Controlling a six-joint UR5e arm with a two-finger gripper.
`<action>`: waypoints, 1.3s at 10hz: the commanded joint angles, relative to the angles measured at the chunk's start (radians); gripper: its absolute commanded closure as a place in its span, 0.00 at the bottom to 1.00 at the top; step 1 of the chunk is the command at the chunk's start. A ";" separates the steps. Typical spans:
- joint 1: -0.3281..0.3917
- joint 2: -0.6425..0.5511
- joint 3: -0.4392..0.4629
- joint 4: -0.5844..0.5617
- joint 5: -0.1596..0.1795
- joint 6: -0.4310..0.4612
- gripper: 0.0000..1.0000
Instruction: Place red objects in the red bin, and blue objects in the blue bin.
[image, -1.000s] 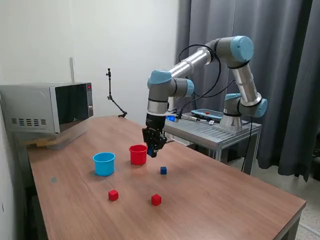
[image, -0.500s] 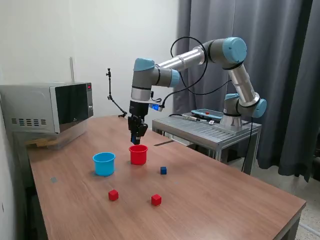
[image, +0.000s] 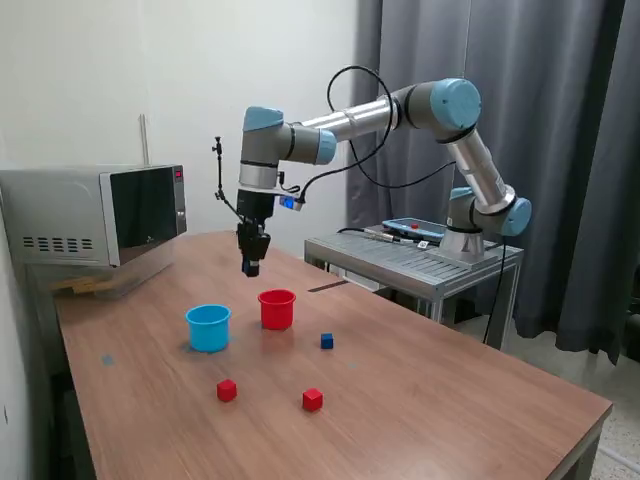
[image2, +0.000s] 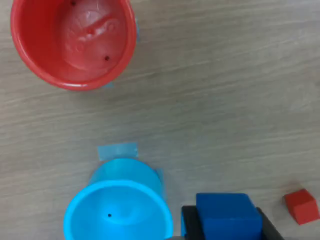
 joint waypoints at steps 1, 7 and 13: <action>-0.019 0.038 -0.033 0.002 0.013 0.000 1.00; -0.052 0.108 -0.064 -0.153 0.013 0.031 1.00; -0.059 0.125 0.011 -0.271 0.011 0.063 1.00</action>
